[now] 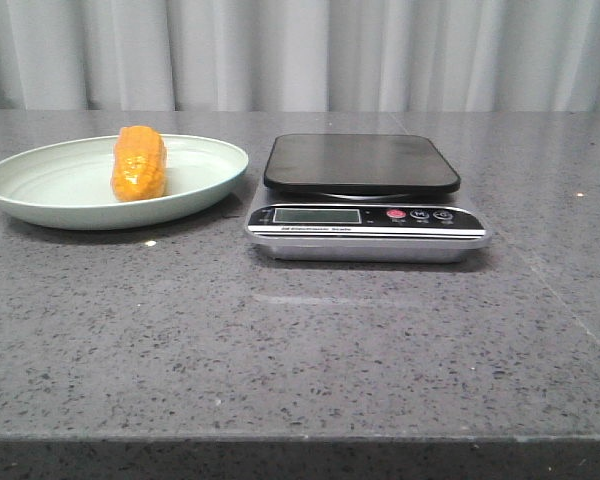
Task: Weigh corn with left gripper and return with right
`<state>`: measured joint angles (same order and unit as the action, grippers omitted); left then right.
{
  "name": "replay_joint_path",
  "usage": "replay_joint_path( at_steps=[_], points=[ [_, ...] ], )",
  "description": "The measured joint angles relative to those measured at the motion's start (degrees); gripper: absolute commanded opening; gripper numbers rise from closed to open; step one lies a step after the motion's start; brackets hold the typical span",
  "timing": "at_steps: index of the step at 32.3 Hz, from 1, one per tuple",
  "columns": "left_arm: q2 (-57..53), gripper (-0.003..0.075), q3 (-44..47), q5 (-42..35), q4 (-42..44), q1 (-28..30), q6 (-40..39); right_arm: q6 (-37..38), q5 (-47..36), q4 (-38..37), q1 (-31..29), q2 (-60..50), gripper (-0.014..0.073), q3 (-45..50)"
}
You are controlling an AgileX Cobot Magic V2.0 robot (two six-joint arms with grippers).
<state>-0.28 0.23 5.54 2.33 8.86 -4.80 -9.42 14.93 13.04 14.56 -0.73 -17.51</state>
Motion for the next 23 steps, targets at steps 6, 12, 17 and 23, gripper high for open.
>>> replay_joint_path(
  at_steps=[6,12,17,23],
  points=[
    [0.00,0.0133,0.00,0.00,0.00,0.00,0.00,0.00,-3.99,-2.40,-8.88,0.00,0.0139,4.38],
    [0.00,0.0133,0.00,0.00,0.00,0.00,0.00,0.00,-10.14,-5.92,-15.15,0.00,0.0139,11.68],
    [0.00,0.0133,0.00,0.00,0.00,0.00,0.00,2.51,-16.03,-8.67,-15.71,0.00,0.0139,16.44],
    [0.00,0.0133,0.00,0.00,0.00,0.00,0.00,7.24,-17.43,-9.78,-15.75,0.00,0.0139,18.79]
  ],
)
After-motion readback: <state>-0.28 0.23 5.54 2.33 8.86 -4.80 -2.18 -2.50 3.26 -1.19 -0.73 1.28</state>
